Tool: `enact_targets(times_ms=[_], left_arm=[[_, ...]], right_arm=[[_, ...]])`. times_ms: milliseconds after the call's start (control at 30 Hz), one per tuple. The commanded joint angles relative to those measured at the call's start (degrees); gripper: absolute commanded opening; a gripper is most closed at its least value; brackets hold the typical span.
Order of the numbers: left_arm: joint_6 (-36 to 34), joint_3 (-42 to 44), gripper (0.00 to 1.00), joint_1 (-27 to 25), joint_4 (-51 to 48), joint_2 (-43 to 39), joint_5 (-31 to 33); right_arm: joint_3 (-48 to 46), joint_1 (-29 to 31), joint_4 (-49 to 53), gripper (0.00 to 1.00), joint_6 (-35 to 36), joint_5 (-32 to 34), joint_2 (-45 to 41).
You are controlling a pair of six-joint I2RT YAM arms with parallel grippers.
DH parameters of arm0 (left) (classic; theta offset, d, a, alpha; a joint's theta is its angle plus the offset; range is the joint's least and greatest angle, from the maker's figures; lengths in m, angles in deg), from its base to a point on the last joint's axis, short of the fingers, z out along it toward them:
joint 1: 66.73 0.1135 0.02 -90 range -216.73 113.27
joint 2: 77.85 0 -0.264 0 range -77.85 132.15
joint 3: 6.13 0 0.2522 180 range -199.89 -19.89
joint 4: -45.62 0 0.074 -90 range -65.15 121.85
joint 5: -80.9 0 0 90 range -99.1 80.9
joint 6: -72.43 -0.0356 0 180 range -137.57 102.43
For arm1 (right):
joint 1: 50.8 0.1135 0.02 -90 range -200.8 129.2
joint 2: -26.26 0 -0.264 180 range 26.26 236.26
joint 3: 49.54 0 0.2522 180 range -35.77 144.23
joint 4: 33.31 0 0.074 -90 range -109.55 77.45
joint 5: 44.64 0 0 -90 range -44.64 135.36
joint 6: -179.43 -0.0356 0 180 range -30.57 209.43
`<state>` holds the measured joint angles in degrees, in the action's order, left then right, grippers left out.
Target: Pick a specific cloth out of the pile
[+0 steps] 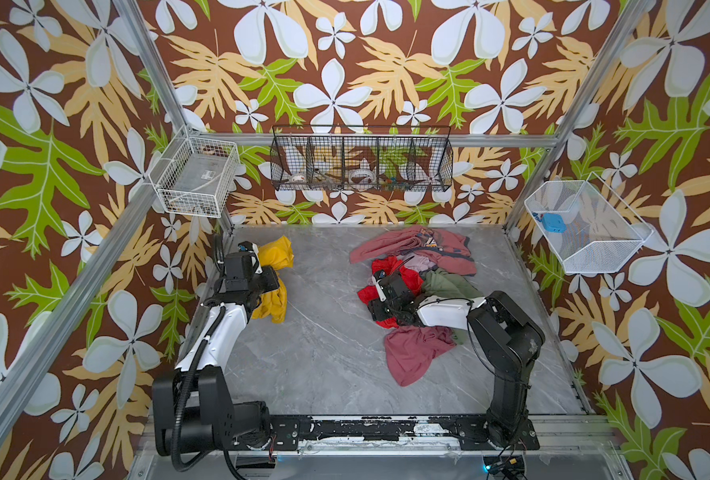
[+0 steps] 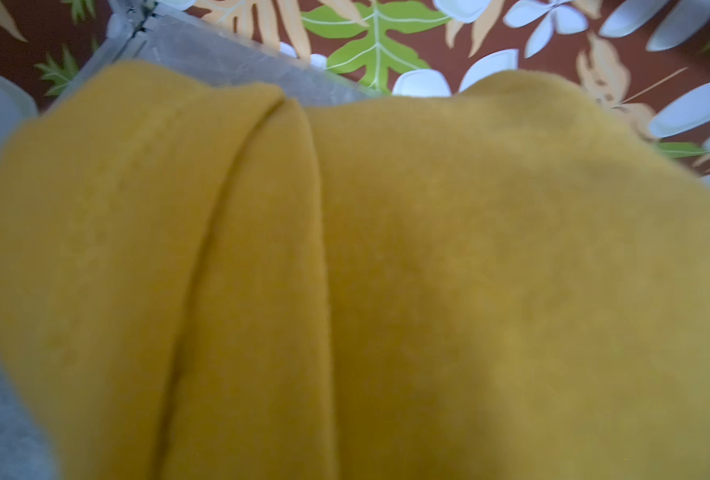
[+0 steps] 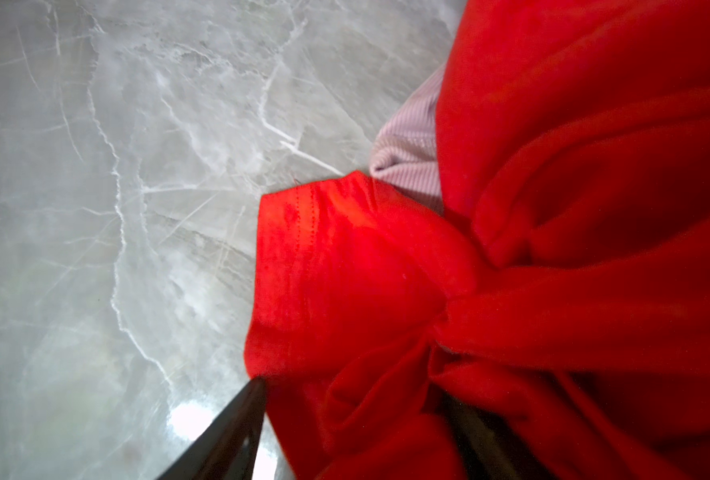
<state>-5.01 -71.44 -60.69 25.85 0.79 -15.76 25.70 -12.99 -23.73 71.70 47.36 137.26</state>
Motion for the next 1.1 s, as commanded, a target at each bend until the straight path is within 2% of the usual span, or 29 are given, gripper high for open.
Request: enact_targets(times_ms=[0,267,500,600,767,833,967,1067], left_arm=[[-3.44,-2.82,0.00,0.02,3.90,5.11,5.23],[-4.78,-14.07,0.00,0.02,-4.31,23.58,6.01],[-3.33,-17.30,0.02,-0.85,-8.33,30.12,10.73],[-3.78,-19.11,0.15,-1.68,-10.21,32.89,11.28],[-3.01,-21.26,0.44,-3.21,-10.63,35.23,11.86],[-3.10,-22.28,0.51,-3.47,-10.59,35.71,11.92],[-4.88,-23.20,0.82,-4.02,-10.03,35.73,12.55],[-4.99,-22.34,0.94,-4.02,-9.01,34.49,11.83]], right_arm=[[0.11,-0.23,7.55,0.70,-1.16,1.08,0.71],[2.16,-0.21,8.16,0.72,-0.48,0.58,0.09],[4.91,-0.19,10.29,0.73,0.82,1.80,-0.04],[5.53,-0.18,10.64,0.73,0.95,2.22,-0.13],[6.42,-0.21,11.46,0.73,0.69,2.33,0.01],[6.71,-0.18,11.66,0.73,0.69,2.45,-0.16],[7.46,-0.21,12.39,0.73,1.08,2.90,-0.86],[7.96,-0.18,12.90,0.73,1.39,3.37,-1.59]])
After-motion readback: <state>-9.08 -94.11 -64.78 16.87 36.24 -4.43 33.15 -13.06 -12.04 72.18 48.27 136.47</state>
